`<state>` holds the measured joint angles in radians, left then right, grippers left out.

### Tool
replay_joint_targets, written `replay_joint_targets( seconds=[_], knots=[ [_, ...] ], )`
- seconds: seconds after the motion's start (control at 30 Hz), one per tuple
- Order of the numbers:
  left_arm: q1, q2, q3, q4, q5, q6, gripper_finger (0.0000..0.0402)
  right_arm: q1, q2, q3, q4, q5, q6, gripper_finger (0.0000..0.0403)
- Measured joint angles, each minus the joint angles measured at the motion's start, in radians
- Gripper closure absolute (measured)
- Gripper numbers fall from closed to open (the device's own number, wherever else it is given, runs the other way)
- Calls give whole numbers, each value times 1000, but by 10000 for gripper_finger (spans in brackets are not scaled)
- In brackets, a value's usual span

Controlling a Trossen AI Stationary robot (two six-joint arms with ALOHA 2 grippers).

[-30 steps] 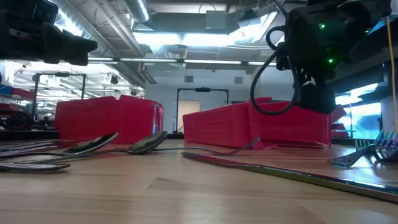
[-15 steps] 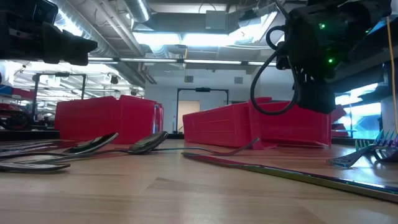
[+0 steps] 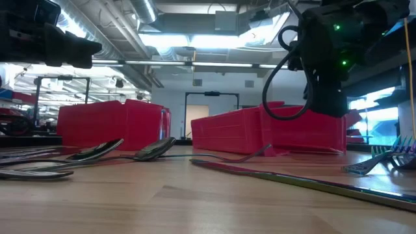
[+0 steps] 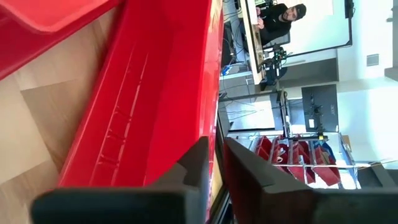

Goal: Sort silverware
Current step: Prepare the red bins to sort the silverware

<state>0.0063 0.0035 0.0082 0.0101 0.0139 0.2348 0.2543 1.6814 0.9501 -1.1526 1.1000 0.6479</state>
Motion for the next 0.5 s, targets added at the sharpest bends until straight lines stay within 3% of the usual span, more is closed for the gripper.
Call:
replay_joint_targets(
  seconds=[0.1, 0.27, 0.5],
  knots=[
    [0, 0, 0, 0, 0, 0, 402, 0, 0, 0, 0, 0, 0, 398],
    [0, 0, 0, 0, 0, 0, 402, -1, 0, -4, 21, -10, 1, 379],
    [0, 0, 0, 0, 0, 0, 402, 2, 0, -20, 37, 4, -1, 294]
  ],
)
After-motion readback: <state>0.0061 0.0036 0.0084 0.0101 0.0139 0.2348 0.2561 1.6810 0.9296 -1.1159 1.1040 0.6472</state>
